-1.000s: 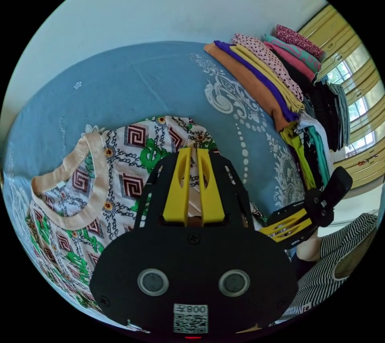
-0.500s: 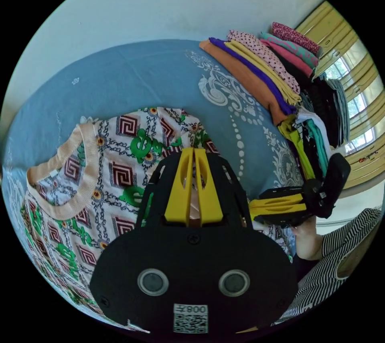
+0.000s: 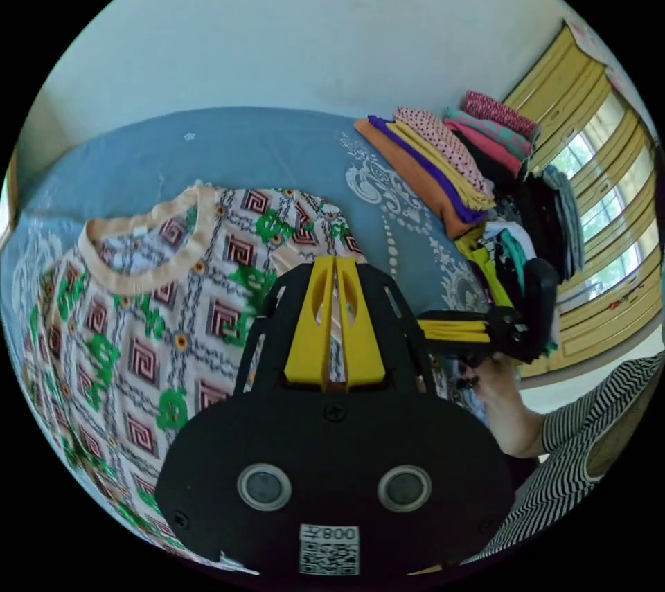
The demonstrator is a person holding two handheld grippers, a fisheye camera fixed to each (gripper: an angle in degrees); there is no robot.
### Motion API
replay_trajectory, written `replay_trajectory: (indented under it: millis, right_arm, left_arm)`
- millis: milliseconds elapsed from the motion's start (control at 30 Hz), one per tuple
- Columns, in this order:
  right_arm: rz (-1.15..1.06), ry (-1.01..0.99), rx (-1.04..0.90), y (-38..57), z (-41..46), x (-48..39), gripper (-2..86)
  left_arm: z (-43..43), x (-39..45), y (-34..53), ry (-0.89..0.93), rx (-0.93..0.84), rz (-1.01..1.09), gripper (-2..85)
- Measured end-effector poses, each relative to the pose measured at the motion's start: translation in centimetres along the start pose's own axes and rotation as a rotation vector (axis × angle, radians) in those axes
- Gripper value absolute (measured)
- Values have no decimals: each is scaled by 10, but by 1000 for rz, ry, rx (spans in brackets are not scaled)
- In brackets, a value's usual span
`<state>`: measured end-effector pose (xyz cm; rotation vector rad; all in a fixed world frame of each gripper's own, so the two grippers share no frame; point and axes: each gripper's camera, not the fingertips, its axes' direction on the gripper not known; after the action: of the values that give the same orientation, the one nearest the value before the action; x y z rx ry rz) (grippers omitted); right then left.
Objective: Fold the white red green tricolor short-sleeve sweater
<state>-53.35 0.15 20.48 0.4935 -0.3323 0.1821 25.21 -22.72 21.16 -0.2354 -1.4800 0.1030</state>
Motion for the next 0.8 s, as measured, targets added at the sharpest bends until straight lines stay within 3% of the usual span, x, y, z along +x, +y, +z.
replay_trajectory:
  millis: [200, 433, 600, 800]
  right_arm:
    - [-17, 52, -14, -38, -7, -39, 1]
    - [54, 78, -51, -75, -27, -85, 3]
    - [36, 104, -80, -109, -37, -154, 6]
    - [-137, 29, -146, -195, -12, -269, 31]
  left_arm:
    - [-34, -75, 135, 27, 43, -218, 4]
    - [-80, -179, 294, -7, 257, -554, 23]
    - [-95, -244, 376, -116, 403, -711, 56]
    - [-74, -334, 448, -40, 487, -843, 91]
